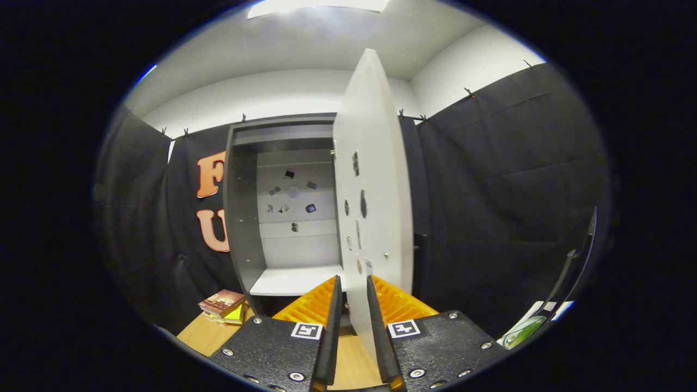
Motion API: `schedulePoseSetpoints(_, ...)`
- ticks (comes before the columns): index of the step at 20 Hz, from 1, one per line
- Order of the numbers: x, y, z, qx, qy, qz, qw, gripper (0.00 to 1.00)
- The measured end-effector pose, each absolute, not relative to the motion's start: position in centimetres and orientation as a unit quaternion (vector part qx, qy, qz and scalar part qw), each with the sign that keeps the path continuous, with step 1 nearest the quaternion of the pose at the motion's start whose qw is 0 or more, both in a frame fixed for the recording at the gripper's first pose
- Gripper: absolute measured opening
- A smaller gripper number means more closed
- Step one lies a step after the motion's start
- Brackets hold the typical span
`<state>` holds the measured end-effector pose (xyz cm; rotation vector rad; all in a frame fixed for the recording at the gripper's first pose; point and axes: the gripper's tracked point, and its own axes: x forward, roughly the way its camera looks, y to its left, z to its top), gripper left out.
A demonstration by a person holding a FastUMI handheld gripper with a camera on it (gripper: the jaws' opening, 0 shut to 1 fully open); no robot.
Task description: Open the shoe cabinet door, grab the shoes and put them into the shoe cabinet, then close the shoe cabinet door.
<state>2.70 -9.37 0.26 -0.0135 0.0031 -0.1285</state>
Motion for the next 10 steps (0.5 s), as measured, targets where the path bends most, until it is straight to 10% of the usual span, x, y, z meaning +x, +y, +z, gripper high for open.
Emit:
schedulePoseSetpoints(6,4.5,-1.7,1.2,-0.01,-0.007,-0.002,1.0,0.4)
schedulePoseSetpoints(10,5.2,1.4,1.0,-0.013,-0.006,0.015,1.0,0.64)
